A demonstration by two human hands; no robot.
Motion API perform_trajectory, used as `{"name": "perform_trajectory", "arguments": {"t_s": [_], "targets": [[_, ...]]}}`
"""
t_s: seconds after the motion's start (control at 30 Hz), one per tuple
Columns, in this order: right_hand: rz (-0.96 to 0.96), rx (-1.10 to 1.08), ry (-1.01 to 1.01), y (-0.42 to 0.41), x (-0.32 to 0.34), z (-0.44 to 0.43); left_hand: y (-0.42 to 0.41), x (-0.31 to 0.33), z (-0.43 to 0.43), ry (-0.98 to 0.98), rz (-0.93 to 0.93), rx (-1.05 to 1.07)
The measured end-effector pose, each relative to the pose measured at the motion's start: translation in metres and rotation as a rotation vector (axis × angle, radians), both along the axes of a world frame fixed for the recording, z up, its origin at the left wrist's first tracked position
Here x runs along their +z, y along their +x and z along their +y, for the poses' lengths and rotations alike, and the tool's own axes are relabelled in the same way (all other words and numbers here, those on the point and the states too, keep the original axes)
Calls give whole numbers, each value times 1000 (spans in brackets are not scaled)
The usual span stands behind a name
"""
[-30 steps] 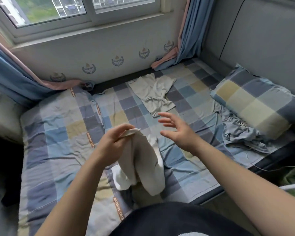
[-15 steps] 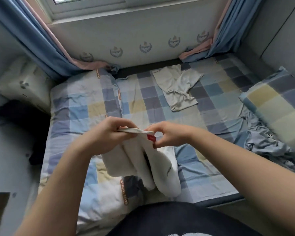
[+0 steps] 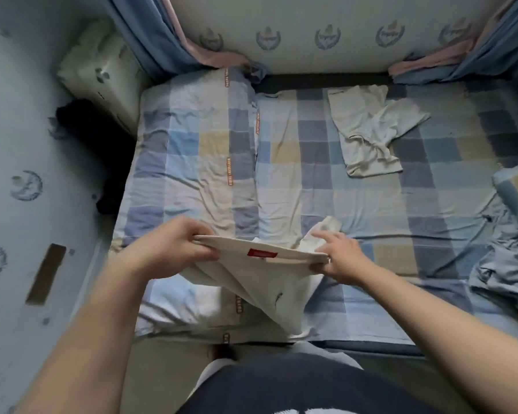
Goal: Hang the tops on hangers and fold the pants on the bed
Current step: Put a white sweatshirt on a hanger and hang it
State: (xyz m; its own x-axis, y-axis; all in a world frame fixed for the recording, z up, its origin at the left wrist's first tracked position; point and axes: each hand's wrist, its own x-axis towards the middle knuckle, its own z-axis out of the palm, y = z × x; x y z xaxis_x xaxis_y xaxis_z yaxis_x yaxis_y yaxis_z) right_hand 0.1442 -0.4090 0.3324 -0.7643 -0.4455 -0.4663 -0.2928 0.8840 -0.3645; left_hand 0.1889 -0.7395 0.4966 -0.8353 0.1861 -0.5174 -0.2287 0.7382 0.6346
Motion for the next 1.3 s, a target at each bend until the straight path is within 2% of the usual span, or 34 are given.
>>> {"name": "perform_trajectory", "arguments": {"t_s": [0.1, 0.23, 0.3, 0.4, 0.53, 0.73, 0.87, 1.03, 1.13, 1.2, 1.3], "targets": [[-79, -287, -379, 12, 7, -29, 7, -10, -53, 5, 82, 72], [-22, -575, -654, 43, 34, -87, 4, -57, -120, 27, 272, 224], [91, -668, -746, 60, 48, -120, 2, -86, -150, 54, 323, 298], [252, -772, -818, 87, 78, -170, -4, -116, -177, 152, 289, 338], [373, -860, -908, 118, 127, -186, -23, -122, -163, 259, 290, 364], [693, -1087, -877, 213, 187, -141, -3, -83, -78, 528, 272, 122], [876, -1272, -747, 320, 210, -105, 42, -56, 5, 594, 204, -147], [1034, -1436, -543, 480, 231, -66, 145, -26, 118, 632, -8, -449], [1098, -1503, -455, 573, 242, -46, 225, -14, 170, 654, -144, -706], [1143, -1536, -432, 630, 248, -33, 277, -9, 204, 638, -159, -871], [1188, -1582, -365, 701, 253, -17, 345, -9, 258, 597, -113, -1002]]}}
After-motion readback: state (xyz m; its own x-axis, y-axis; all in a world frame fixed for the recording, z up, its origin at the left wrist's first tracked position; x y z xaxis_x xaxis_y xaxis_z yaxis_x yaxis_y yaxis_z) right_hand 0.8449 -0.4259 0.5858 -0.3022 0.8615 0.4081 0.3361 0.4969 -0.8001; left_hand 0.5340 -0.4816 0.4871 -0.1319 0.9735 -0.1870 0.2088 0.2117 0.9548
